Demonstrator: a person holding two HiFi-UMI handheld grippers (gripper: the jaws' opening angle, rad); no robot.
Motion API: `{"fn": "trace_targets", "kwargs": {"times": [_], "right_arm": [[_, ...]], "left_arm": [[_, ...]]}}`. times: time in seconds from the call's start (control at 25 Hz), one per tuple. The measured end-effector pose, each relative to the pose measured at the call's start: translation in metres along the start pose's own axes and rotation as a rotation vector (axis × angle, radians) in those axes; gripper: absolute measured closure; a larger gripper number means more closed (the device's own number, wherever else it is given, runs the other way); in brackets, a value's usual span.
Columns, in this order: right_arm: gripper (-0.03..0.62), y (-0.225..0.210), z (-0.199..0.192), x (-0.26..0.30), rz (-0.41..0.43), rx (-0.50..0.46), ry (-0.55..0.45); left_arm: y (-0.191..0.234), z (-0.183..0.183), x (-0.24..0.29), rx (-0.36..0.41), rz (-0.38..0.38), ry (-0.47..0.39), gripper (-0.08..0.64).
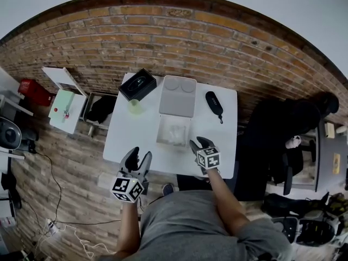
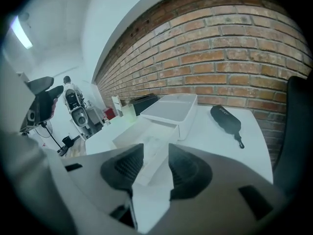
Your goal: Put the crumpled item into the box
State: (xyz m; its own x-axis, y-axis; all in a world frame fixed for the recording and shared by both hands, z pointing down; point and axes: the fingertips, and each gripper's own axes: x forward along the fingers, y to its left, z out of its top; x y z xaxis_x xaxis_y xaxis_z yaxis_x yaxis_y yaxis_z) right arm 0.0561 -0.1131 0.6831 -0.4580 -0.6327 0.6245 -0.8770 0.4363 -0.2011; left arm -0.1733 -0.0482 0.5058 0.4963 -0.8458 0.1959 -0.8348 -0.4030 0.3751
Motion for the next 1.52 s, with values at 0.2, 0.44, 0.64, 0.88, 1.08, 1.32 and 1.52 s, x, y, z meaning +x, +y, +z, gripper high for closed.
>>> {"fn": "trace_targets", "kwargs": {"times": [0.2,0.44,0.64,0.88,1.08,1.32,1.52], "right_arm": [[0.425,0.005,0.0,-0.019,-0.018,-0.006,-0.049],[0.425,0.015,-0.006,-0.038,-0.039,-0.001,-0.101],[0.424,0.025,-0.014,-0.05,-0.058,-0.022,-0.132],[0.412,0.036,-0.021,-0.051,-0.043,-0.038,-0.129],[0.385,0.044,-0.026,-0.046,-0.026,-0.081,-0.111],[0.377,0.051,-0.041,-0.035,0.003,-0.112,-0.074],[0.365,0.053,-0.052,-0.032,0.03,-0.132,-0.034]], "left_arm": [[-0.002,-0.01,-0.004,0.008,-0.017,0.019,0.344],[-0.007,-0.038,-0.005,0.062,-0.042,0.05,0.344],[-0.002,-0.061,-0.002,0.099,-0.073,0.061,0.344],[0.015,-0.087,0.0,0.122,-0.014,0.132,0.344],[0.026,-0.126,0.009,0.172,-0.01,0.23,0.342],[0.033,-0.141,0.027,0.213,-0.015,0.264,0.342],[0.034,-0.152,0.037,0.222,-0.034,0.287,0.342]]}}
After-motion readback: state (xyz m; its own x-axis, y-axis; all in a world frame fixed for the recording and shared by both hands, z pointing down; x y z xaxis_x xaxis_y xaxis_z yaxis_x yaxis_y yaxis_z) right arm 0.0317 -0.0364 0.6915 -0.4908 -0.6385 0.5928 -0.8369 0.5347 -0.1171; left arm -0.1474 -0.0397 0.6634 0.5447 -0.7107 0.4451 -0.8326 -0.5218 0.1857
